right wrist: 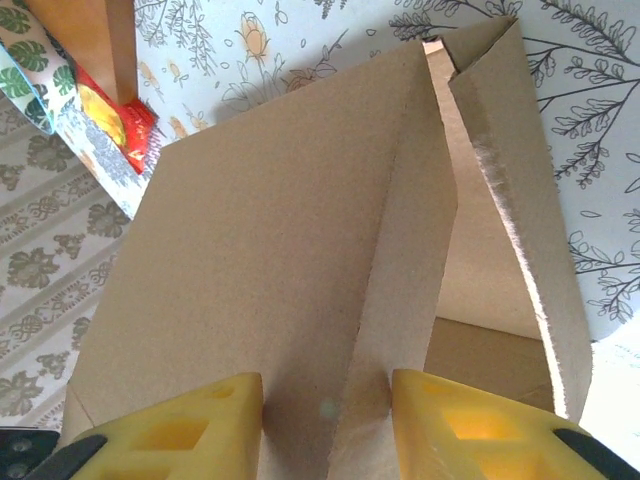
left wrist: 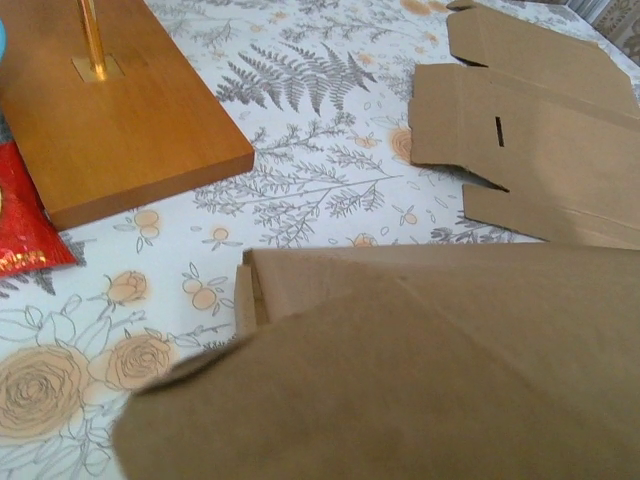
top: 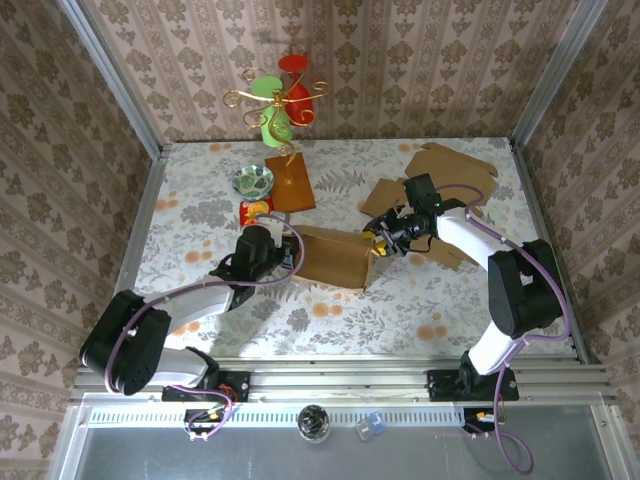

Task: Fold the paper box

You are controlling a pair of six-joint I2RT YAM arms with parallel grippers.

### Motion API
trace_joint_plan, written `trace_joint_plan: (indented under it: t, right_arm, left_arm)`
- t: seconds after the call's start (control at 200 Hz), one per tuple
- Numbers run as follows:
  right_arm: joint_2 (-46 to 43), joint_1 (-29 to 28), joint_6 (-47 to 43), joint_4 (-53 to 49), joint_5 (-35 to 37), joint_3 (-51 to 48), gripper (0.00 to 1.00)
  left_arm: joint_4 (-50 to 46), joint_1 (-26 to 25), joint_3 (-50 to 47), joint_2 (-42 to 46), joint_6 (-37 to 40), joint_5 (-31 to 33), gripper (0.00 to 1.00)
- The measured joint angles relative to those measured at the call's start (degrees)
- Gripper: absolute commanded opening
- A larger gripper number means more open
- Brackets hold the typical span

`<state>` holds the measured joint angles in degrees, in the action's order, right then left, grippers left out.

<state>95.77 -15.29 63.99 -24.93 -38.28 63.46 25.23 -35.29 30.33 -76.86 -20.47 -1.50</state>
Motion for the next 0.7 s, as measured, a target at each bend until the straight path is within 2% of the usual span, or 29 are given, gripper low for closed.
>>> trace_joint_plan:
  t: [0.085, 0.335, 0.585, 0.7]
  right_arm:
    - [0.0, 0.0, -1.1, -1.0, 0.8, 0.0, 0.38]
    - [0.0, -0.1, -3.1, -2.4, 2.1, 0.0, 0.36]
    - [0.0, -0.2, -4.3, -2.9, 3.4, 0.0, 0.35]
    - [0.0, -0.2, -4.7, -3.6, 3.8, 0.0, 0.35]
  left_arm:
    - [-0.8, 0.0, -0.3, 0.4, -1.0, -0.2, 0.31]
    - [-5.3, -0.1, -0.7, 4.4, -5.2, -1.3, 0.48]
    - [-15.4, -0.3, -0.7, 12.5, -11.1, -3.0, 0.54]
    - [-21.8, -0.3, -0.7, 19.3, -16.9, -3.0, 0.49]
